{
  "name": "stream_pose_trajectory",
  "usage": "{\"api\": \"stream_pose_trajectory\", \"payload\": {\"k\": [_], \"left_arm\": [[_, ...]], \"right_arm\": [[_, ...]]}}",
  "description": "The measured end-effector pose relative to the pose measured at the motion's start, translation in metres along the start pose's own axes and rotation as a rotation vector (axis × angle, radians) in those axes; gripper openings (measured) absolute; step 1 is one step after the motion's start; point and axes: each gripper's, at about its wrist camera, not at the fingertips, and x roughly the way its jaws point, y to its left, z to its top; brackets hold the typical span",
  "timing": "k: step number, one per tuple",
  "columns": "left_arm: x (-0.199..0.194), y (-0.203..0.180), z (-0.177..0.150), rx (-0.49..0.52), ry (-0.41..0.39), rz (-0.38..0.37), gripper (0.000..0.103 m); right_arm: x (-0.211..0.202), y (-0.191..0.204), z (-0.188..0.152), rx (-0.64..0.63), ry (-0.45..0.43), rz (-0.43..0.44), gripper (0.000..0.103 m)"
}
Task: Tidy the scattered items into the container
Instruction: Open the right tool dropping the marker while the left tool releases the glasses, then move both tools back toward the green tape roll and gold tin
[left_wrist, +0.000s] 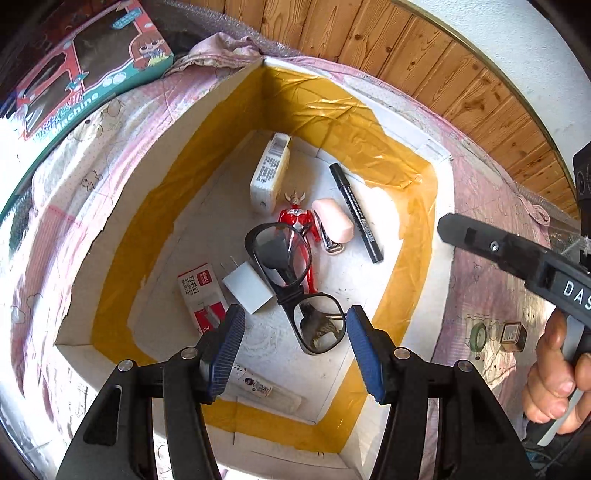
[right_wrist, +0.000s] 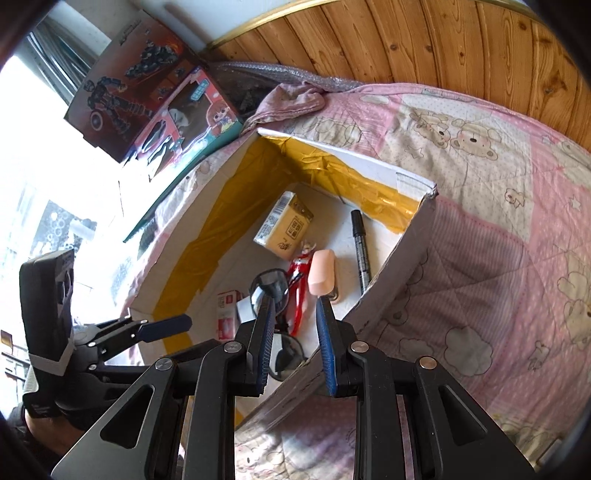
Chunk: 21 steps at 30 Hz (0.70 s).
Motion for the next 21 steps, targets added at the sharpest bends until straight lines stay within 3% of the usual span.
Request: {"api": "stream_pose_trajectory", "payload": {"k": [21], "left_arm": [[-0.050, -0.059, -0.032, 0.172, -0.107, -0.038, 0.059]], "right_arm": [[-0.064, 0.005, -0.080, 0.107, -0.090, 0.025, 0.027]]}}
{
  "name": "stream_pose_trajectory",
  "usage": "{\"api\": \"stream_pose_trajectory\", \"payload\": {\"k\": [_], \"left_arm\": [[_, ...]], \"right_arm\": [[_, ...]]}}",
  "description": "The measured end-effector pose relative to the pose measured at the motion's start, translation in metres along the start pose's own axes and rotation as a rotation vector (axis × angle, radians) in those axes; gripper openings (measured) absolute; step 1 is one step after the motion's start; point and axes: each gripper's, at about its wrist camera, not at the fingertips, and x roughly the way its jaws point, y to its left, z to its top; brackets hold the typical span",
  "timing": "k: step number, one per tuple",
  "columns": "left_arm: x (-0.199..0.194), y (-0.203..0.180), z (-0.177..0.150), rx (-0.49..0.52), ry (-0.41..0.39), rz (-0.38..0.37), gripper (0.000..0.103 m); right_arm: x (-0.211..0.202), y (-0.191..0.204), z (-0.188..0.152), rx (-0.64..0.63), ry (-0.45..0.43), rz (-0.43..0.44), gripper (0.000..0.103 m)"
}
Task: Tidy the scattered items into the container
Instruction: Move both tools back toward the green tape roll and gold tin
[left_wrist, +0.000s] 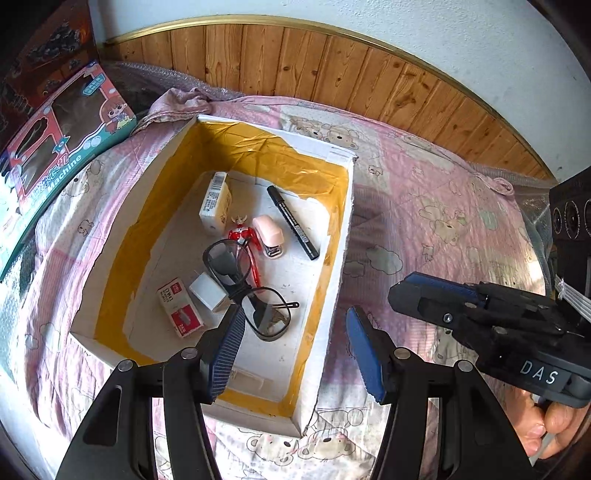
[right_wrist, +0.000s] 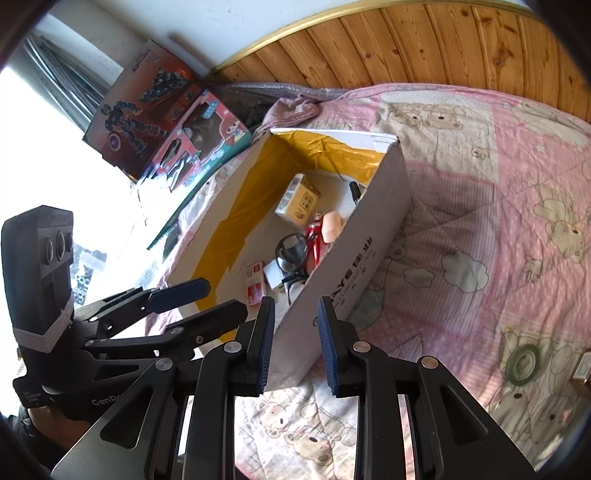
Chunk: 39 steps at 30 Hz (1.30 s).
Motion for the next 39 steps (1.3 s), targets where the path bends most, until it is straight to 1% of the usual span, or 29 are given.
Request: {"api": "stream_pose_trajectory", "payload": {"k": [7, 12, 20, 24, 27, 28, 30, 33, 36, 39], "left_arm": [[0.001, -0.025, -0.002, 0.055, 0.007, -0.033, 0.059], [0.008, -0.050, -0.004, 0.104, 0.027, -0.061, 0.059], [0.032, -0.104, -0.010, 0.209, 0.083, -0.118, 0.059], [0.046, -0.127, -0.010, 0.242, 0.116, -0.153, 0.059], [0.059, -0.145, -0.010, 0.263, 0.143, -0.180, 0.059], [0.063, -0.151, -0.011, 0.268, 0.153, -0.194, 0.059], [0.073, -0.165, -0.011, 0.284, 0.172, -0.216, 0.059], [0.090, -0.184, -0.012, 0.311, 0.200, -0.231, 0.063], [0.113, -0.199, -0.014, 0.316, 0.238, -0.243, 0.064], [0.136, -0.209, -0.016, 0.304, 0.270, -0.254, 0.064]], "right_arm": [[-0.020, -0.026, -0.025, 0.075, -0.028, -0.021, 0.027], [-0.042, -0.057, -0.044, 0.160, -0.070, -0.053, 0.027], [-0.083, -0.118, -0.078, 0.314, -0.135, -0.179, 0.027], [-0.108, -0.145, -0.091, 0.381, -0.188, -0.255, 0.027], [-0.126, -0.162, -0.098, 0.417, -0.225, -0.331, 0.027], [-0.131, -0.168, -0.099, 0.430, -0.236, -0.358, 0.029], [-0.138, -0.179, -0.102, 0.457, -0.255, -0.412, 0.042], [-0.144, -0.195, -0.106, 0.489, -0.274, -0.476, 0.052], [-0.144, -0.209, -0.105, 0.506, -0.265, -0.529, 0.054], [-0.139, -0.221, -0.101, 0.495, -0.246, -0.577, 0.055]]}}
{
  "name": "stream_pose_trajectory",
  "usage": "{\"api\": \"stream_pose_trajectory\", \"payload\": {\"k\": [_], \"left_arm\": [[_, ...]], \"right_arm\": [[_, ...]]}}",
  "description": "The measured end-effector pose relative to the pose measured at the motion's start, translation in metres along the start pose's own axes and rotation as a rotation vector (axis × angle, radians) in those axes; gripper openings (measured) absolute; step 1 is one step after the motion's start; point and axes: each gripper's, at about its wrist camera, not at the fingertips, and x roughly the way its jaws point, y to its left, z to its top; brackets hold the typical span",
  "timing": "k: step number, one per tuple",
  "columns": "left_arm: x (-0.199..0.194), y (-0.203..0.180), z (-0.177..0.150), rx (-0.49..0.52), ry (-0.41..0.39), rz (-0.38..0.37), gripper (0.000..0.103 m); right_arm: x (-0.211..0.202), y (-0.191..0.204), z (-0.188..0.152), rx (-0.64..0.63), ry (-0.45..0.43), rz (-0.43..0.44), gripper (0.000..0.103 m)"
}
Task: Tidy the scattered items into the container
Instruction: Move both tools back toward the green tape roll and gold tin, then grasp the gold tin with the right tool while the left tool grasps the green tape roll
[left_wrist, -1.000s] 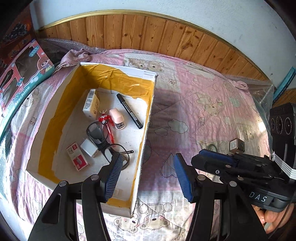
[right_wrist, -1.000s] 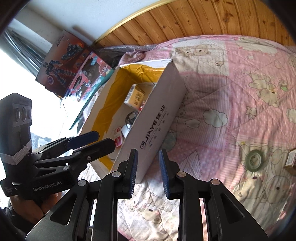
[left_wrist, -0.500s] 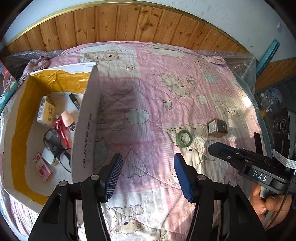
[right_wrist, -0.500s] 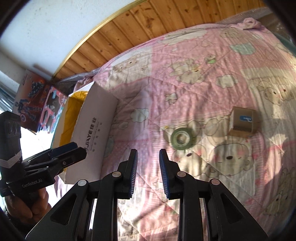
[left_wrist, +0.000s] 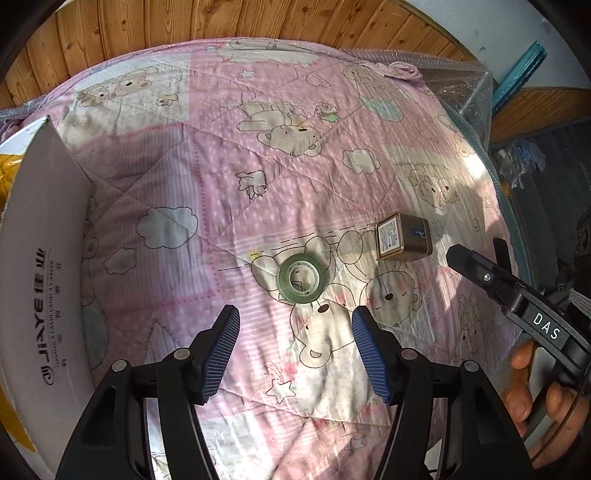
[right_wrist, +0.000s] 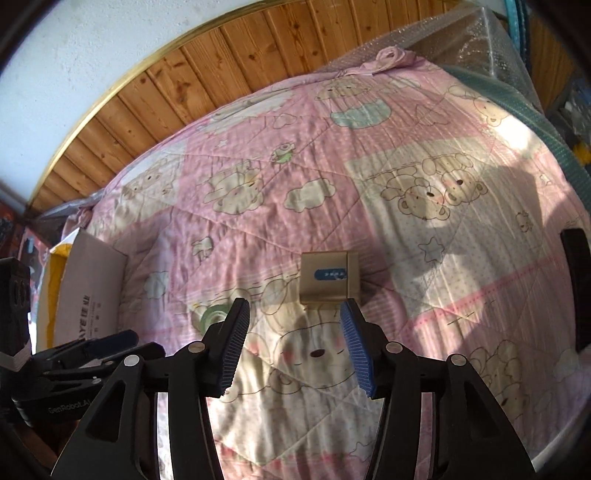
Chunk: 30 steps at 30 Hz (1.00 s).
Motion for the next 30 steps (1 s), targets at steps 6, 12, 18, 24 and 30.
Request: {"api": "stream_pose_trajectory", "payload": {"k": [6, 12, 18, 24, 30], "left_arm": [[0.042, -0.003, 0.009, -0.014, 0.037, 0.021, 0.064], [0.074, -0.003, 0.010, -0.008, 0.070, 0.042, 0.065], [0.086, -0.008, 0.010, 0.045, 0.017, 0.075, 0.068], [0.085, -0.013, 0.005, 0.156, -0.002, 0.139, 0.055], [0.085, -0.013, 0.005, 0.156, 0.012, 0.127, 0.066]], "right_arm": [[0.028, -0.006, 0.005, -0.041, 0.030, -0.070, 0.056], [0.053, -0.012, 0.009, -0.055, 0.071, -0.093, 0.056], [0.068, -0.014, 0.015, -0.027, 0.074, -0.044, 0.058], [0.071, -0.013, 0.017, -0.007, 0.082, -0.027, 0.059], [0.075, -0.008, 0.020, 0.004, 0.094, -0.059, 0.062]]}}
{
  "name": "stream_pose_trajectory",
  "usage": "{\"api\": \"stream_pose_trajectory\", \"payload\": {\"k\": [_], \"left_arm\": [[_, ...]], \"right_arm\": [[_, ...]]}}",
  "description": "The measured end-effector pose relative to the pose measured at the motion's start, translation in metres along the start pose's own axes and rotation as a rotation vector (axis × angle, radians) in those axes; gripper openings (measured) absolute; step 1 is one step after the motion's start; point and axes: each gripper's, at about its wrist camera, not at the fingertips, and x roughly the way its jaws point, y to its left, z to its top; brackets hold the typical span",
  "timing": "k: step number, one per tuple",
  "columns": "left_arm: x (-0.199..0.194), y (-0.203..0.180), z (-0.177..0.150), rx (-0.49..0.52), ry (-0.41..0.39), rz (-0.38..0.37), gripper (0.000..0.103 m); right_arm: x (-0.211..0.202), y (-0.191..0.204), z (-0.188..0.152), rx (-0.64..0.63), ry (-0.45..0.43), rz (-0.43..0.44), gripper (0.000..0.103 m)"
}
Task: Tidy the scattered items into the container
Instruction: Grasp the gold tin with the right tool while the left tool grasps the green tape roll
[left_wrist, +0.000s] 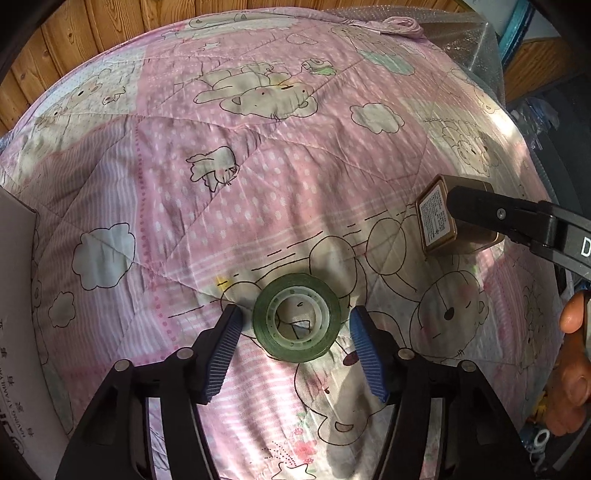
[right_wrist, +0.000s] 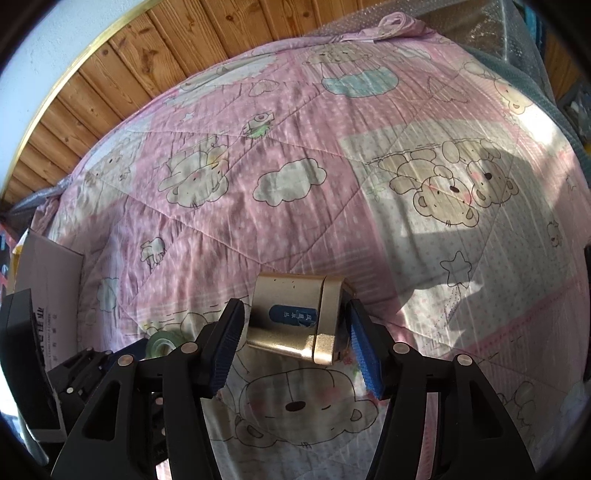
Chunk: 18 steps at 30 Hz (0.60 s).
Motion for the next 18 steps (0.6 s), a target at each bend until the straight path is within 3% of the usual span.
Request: {"api": "stream_pose_trajectory", "payload": {"k": [4, 5, 6, 7, 11, 18], "left_arm": [[0.003, -0.015, -0.007, 0.094, -0.021, 0.063, 0.068], [0.003, -0.016, -0.008, 0.105, -0.026, 0.077, 0.065], [0.002, -0.015, -0.007, 0.106, -0.033, 0.083, 0.055], [0.000, -0.012, -0.006, 0.098, -0.035, 0.073, 0.049], [-0.006, 0.002, -0.003, 0.050, -0.019, 0.003, 0.049], [-0.032, 0.010, 0.000, 0.003, -0.038, -0.046, 0.049]], "right_arm": [[0.011, -0.005, 0.000, 0.020, 0.039, -0.046, 0.062], [0.013, -0.010, -0.001, 0.044, 0.048, -0.037, 0.061], [0.014, -0.014, -0.003, 0.064, 0.053, -0.024, 0.057], [0.013, -0.017, -0.003, 0.074, 0.050, -0.018, 0.056], [0.007, -0.021, -0.005, 0.076, 0.039, -0.010, 0.054], [-0.012, -0.022, -0.011, 0.094, 0.016, -0.004, 0.054]]}}
